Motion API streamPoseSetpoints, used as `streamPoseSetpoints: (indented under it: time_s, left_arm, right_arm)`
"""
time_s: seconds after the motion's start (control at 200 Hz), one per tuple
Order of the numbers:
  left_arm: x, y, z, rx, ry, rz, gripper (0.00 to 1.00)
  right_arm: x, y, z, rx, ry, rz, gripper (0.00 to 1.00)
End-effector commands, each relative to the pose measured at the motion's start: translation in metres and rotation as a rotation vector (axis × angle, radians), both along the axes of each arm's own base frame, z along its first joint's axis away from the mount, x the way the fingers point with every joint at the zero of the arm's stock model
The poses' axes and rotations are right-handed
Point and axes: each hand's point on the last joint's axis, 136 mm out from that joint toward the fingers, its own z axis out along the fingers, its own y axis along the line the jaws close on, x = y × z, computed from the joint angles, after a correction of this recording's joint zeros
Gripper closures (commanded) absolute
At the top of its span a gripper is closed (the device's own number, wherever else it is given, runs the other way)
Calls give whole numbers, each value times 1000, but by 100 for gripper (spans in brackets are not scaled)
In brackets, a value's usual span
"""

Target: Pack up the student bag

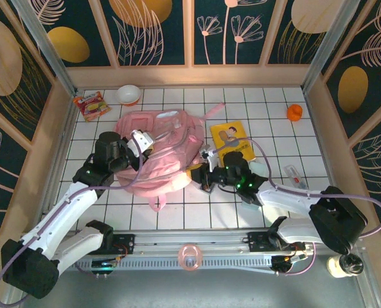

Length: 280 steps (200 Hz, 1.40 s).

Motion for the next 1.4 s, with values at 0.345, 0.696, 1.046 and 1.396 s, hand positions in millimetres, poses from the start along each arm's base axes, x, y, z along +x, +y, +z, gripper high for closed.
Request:
streamPoseSetpoints:
  time_s: [0.345,0.696,1.046,1.396]
  left_arm:
    - [30,10,57,-386,-92,461,100]
    - [33,-9,74,-695,71,538,100]
    - [37,-20,73,-673,44,482,100]
    - [11,-50,79,-520,-32,179,100]
  right_arm:
    - [-35,51,26,1,301,-74,100]
    - [-15,51,22,-85,404,-282,100]
    - [-53,113,38,15,497,-108,96]
    - [-7,24,50,222,551,-337,37]
